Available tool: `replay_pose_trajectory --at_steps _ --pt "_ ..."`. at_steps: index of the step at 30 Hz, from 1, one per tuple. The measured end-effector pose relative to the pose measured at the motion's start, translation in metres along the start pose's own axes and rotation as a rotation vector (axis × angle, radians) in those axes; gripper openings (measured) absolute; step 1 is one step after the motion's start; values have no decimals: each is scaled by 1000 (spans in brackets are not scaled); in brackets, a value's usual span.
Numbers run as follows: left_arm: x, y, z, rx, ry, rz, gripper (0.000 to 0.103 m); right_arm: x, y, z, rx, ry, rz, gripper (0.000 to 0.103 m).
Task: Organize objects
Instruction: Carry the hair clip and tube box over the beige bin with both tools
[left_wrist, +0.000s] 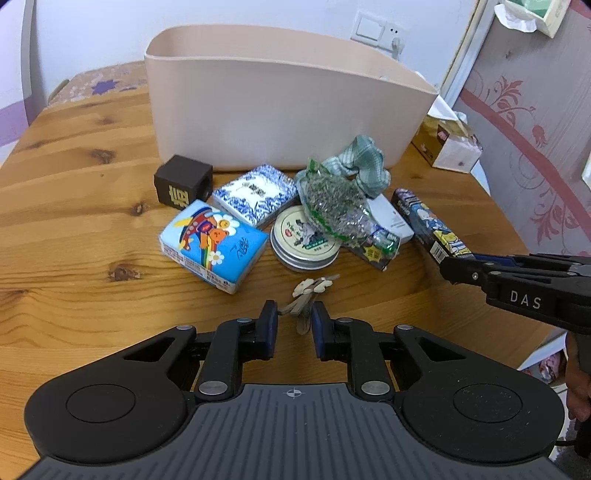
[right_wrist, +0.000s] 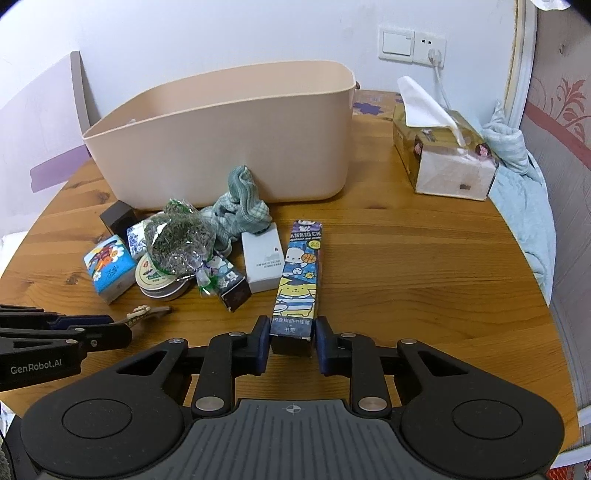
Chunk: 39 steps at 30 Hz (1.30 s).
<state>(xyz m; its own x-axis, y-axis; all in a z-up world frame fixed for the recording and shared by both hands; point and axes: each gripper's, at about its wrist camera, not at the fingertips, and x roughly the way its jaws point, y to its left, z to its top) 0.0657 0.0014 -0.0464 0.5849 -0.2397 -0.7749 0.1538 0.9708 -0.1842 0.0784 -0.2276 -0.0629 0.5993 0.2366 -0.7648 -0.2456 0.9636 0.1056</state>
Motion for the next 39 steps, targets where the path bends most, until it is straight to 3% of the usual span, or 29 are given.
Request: replay_pose_trajectory --at_steps 18,30,39 --pt "-20 -5 -2 9 -40 -35 19 -27 -11 2 36 -79 -8 23" --pt "-56 -1 18 23 -162 -13 19 -57 -15 10 45 -162 -10 23" --pt "-82 13 50 24 -286 49 19 -68 -19 28 16 -222 -42 23"
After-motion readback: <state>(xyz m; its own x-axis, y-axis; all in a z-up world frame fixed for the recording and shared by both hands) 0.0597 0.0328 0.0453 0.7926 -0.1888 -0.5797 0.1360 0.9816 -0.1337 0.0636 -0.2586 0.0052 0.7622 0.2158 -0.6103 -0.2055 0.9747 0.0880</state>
